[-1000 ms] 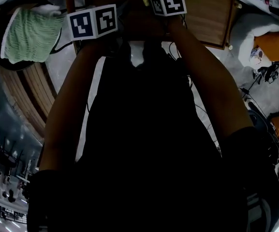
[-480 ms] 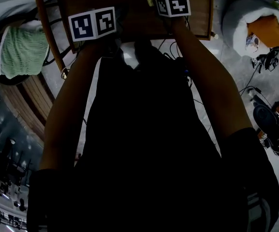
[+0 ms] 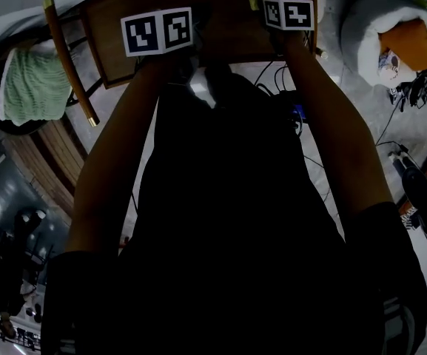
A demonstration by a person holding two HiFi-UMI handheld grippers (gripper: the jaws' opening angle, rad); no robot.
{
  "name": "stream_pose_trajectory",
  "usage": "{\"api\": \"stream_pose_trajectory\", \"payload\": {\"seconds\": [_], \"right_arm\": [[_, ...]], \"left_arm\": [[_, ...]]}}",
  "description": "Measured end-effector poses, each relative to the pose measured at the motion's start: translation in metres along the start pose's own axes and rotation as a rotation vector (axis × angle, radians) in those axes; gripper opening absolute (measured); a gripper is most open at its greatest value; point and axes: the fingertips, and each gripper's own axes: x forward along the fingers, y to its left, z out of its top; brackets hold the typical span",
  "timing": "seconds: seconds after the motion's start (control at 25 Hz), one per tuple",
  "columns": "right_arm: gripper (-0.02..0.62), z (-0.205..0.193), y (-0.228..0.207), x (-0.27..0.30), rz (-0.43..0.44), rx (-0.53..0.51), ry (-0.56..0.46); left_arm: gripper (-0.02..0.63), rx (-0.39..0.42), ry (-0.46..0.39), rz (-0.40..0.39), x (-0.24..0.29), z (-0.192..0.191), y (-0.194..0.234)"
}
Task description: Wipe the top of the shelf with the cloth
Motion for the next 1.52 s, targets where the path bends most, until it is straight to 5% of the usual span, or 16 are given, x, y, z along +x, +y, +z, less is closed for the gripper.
{"api": "stream_pose_trajectory", "payload": {"seconds": [0.6, 1.0, 1.2, 1.52], "right_arm": [[0.054, -0.015, -0.094, -0.042, -0.209, 0.086, 0.003], [0.054, -0.025, -0.118, -0.06, -0.371, 0.146, 0.028], [0.054, 0.02, -0.062, -0.063, -0.249, 0.148, -0.121], [0.054, 0.082, 0.146, -0.02, 0.101, 0.137, -0.236]], "left_arm": [[0.012, 0.033, 0.027, -0.051, 0.032, -0.005, -0.041], [0.012, 0.008, -0.015, -0.045, -0.003, -0.001, -0.026], [0.012, -0.017, -0.083, -0.019, -0.058, 0.01, 0.003], [0.012, -0.027, -0.145, 0.07, -0.169, 0.017, 0.068]]}}
